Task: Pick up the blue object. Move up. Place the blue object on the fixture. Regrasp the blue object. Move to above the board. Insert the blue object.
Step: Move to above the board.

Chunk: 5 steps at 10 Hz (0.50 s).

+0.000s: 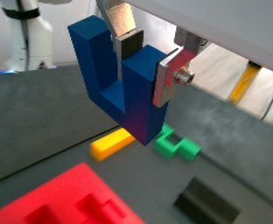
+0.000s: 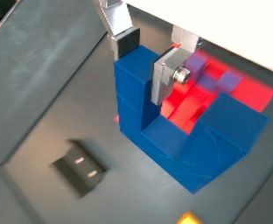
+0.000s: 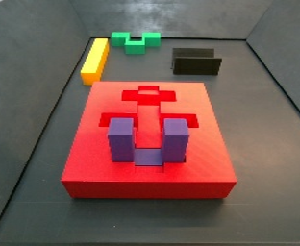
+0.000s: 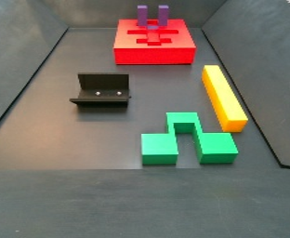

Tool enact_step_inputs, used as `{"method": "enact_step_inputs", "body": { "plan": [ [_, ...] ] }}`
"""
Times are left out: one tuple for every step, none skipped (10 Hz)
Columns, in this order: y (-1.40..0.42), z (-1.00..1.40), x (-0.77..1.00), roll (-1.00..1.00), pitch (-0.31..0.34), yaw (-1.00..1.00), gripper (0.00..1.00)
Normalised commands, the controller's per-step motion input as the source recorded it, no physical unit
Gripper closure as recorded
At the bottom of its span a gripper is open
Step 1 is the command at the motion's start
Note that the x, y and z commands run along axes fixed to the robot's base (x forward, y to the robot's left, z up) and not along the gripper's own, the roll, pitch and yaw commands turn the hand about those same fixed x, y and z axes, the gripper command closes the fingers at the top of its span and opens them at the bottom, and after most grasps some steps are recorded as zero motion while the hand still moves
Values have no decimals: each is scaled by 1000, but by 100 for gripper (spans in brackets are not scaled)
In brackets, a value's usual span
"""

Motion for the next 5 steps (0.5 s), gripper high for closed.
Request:
{"method": "enact_step_inputs", "body": {
  "plan": [
    [-99, 41, -148, -1000, -20, 33, 100],
    [-48, 13, -123, -1000, -32, 29, 100],
    [9, 9, -98, -1000, -48, 25, 100],
    [25, 14, -93, -912, -74, 17, 100],
    [36, 2, -81, -684, -84, 8, 100]
  ]
}}
